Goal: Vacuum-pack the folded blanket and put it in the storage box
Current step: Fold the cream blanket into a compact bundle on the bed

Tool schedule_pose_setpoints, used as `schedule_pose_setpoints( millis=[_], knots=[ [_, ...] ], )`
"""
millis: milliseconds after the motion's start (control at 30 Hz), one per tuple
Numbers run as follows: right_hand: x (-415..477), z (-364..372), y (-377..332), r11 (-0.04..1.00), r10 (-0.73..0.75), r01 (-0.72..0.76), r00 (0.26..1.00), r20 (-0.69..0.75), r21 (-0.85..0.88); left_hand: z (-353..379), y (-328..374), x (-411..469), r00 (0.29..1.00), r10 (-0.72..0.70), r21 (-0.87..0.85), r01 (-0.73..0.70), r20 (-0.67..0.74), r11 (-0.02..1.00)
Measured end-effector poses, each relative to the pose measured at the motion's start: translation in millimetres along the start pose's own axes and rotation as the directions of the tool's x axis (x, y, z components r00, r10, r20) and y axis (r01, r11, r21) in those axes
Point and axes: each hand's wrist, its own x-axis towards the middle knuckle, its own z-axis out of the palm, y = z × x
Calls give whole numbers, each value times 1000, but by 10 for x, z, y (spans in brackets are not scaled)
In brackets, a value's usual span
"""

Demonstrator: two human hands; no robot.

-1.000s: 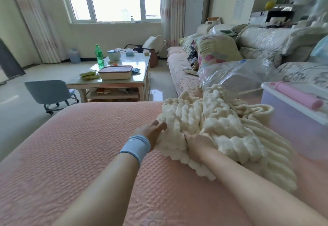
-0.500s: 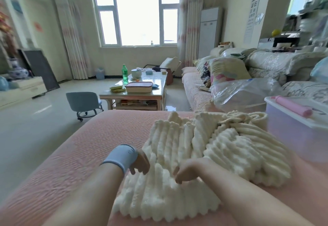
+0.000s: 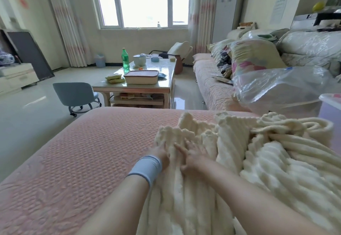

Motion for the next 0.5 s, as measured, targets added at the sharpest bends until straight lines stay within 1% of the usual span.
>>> schedule_pose_setpoints(
  millis=[67,133,167,200,233,267,300,333,367,400,433,467,500],
  knots=[
    [172,10,88,1000,-19,19,1000,17,-21,7,-35,216,1000,-22,-88,21,-7,996],
    [368,-141,150,998,15,-14,1000,-23,63,-69,-34,382,1000,-21,-139,20,-7,990],
    [480,-237,167,995,41,-34,996,-74,99,-111,-22,459,1000,5,-146,-4,12,989],
    [596,-329,180,992,60,-41,986,-156,118,-163,6,521,998,45,-144,-38,51,989],
    [715,-408,196,992,63,-34,965,-254,119,-197,43,572,991,94,-139,-80,97,987],
    [836,-466,214,992,57,-18,947,-315,127,-223,77,598,982,128,-132,-110,136,985],
    [950,-504,236,989,53,-12,956,-288,145,-238,95,621,977,154,-138,-135,145,981],
    [1036,-512,254,985,68,-39,984,-166,171,-250,104,627,975,177,-163,-155,134,974],
    [1104,-486,274,980,94,-89,996,-15,179,-255,94,628,976,187,-198,-163,111,967],
    [1144,-441,298,977,120,-136,987,103,167,-250,68,626,980,178,-228,-155,86,961],
    [1163,-380,312,974,129,-155,979,157,165,-254,24,629,985,163,-249,-144,59,958],
    [1150,-323,314,974,125,-151,980,157,169,-254,-24,641,989,145,-258,-130,39,957],
    [1124,-279,310,979,99,-120,987,126,167,-261,-69,664,991,129,-263,-119,23,957]
  ],
)
